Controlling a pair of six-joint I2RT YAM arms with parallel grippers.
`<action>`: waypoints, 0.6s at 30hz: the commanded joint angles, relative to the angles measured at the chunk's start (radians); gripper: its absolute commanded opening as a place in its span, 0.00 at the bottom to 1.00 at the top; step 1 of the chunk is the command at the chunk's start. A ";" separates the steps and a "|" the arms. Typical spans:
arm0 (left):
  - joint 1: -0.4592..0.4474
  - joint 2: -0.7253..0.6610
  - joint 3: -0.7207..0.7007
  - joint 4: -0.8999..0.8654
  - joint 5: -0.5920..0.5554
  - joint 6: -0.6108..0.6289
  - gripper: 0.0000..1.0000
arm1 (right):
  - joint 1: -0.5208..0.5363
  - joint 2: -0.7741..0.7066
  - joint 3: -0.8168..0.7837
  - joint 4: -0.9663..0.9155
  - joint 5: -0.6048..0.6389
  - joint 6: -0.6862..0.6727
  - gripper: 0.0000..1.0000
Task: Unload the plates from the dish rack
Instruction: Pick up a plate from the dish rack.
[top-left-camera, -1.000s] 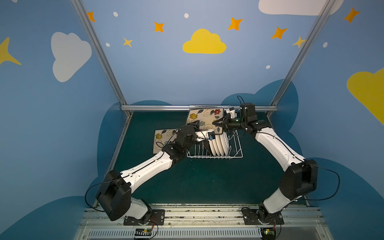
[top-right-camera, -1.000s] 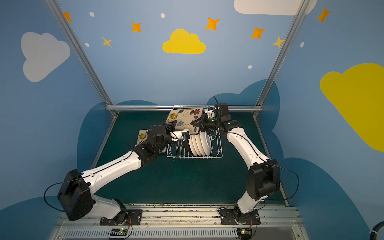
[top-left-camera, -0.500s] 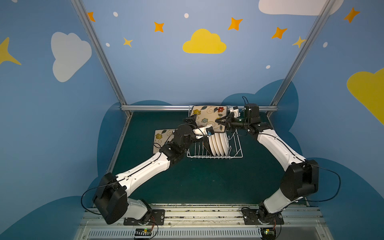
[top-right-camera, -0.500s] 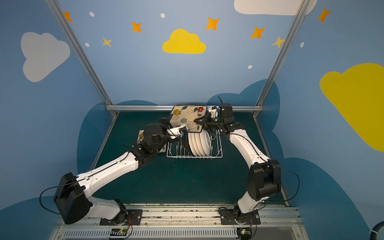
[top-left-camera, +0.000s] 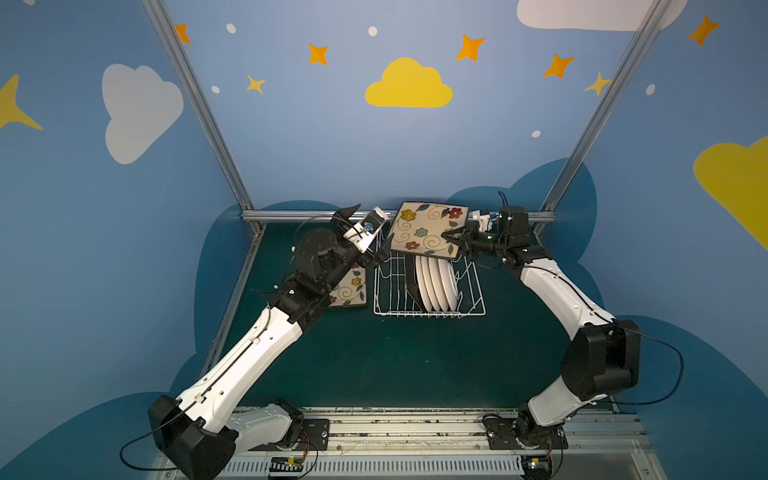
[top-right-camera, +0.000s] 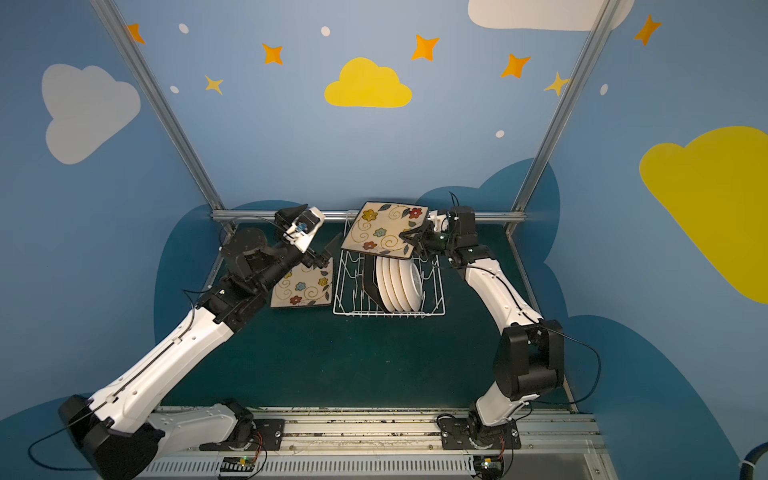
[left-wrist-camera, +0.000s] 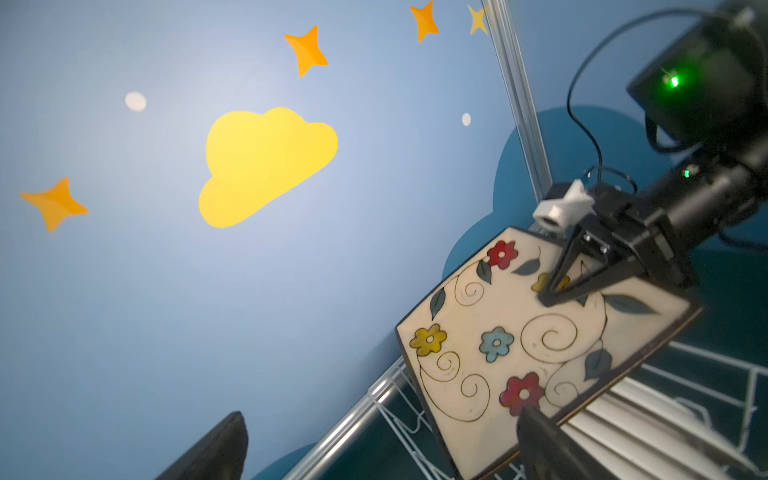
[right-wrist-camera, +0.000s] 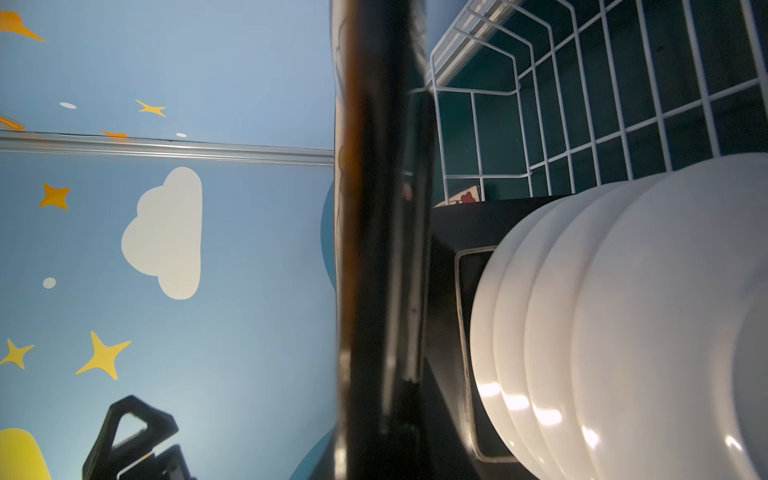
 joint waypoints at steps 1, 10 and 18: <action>0.101 0.006 0.060 -0.106 0.172 -0.328 1.00 | -0.010 -0.089 0.001 0.232 -0.083 -0.021 0.00; 0.271 0.162 0.244 -0.321 0.493 -0.618 1.00 | -0.022 -0.109 -0.037 0.276 -0.111 -0.056 0.00; 0.334 0.298 0.343 -0.413 0.690 -0.746 1.00 | -0.024 -0.127 -0.047 0.320 -0.131 -0.100 0.00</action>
